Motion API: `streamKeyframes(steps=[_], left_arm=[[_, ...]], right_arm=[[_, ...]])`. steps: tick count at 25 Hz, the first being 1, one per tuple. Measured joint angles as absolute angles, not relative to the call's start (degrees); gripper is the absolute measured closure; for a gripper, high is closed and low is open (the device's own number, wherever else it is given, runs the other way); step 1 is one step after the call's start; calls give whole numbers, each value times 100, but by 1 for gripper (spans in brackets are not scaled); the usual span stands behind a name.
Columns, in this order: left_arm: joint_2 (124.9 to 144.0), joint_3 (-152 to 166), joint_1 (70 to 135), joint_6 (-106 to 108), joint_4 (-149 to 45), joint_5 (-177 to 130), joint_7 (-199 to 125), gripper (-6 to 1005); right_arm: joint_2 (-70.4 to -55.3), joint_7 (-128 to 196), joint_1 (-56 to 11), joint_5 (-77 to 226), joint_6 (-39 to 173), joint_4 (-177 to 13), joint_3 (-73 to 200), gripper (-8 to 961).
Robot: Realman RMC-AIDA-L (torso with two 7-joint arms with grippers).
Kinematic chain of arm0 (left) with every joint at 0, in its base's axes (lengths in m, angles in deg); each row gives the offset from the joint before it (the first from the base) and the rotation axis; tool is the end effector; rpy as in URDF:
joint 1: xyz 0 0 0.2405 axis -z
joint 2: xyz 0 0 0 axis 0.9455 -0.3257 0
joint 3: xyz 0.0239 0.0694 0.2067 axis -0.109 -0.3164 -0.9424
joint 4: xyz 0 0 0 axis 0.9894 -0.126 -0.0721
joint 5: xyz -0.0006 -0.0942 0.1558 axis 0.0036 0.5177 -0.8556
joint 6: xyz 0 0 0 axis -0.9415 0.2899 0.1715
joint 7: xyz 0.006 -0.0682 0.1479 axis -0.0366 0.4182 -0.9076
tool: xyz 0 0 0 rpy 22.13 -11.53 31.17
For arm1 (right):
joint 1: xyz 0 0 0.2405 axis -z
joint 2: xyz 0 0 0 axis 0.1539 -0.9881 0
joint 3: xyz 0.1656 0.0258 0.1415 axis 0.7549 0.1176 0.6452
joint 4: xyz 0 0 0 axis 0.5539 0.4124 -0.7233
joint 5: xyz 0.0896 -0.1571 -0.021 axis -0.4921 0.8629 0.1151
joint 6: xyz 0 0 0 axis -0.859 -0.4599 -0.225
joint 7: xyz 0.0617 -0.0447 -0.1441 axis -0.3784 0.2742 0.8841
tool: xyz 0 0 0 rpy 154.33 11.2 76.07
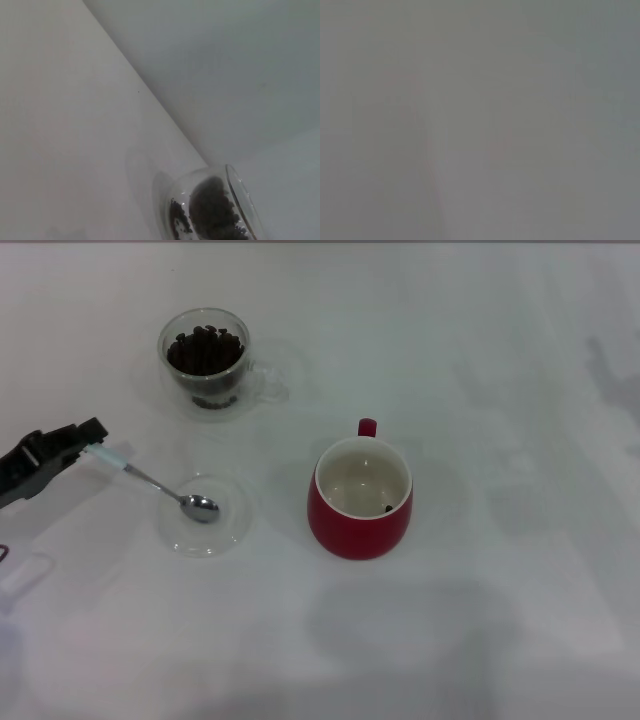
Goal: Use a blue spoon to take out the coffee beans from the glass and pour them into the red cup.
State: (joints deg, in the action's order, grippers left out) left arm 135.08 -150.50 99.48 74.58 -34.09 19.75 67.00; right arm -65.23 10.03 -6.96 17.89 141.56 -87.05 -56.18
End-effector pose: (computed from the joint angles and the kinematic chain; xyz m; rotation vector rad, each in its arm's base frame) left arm -0.2946 0.2758 0.0006 -1.8810 -1.8394 -1.0217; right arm 0.2979 0.2751 0.0669 -1.4767 0.5939 0.9816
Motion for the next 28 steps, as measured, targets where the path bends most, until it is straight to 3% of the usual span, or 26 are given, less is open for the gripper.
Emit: streamKeyframes(steps=[9,14,16,28], left_arm=[[13703,-15050,10280,7168,-3415,1892,6468,871],[13766,-15050,10402,7149,-3415,1675,6465,818],[13786,-15050,10417,7147,-3415,1569,6463,638],[13696,-15040,10003,7148,-3305,2058,6204,551]], right_arm=[[-6525,1002,-655,1790,14140,-8705,-5681,198],[-6530,925,-612,1788,14136,-8705,-5682,198],[-6531,891,-594,1784,14134,-8705,-5682,198],[-6532,862,-586,1785,14137,-8706,-5661,199]])
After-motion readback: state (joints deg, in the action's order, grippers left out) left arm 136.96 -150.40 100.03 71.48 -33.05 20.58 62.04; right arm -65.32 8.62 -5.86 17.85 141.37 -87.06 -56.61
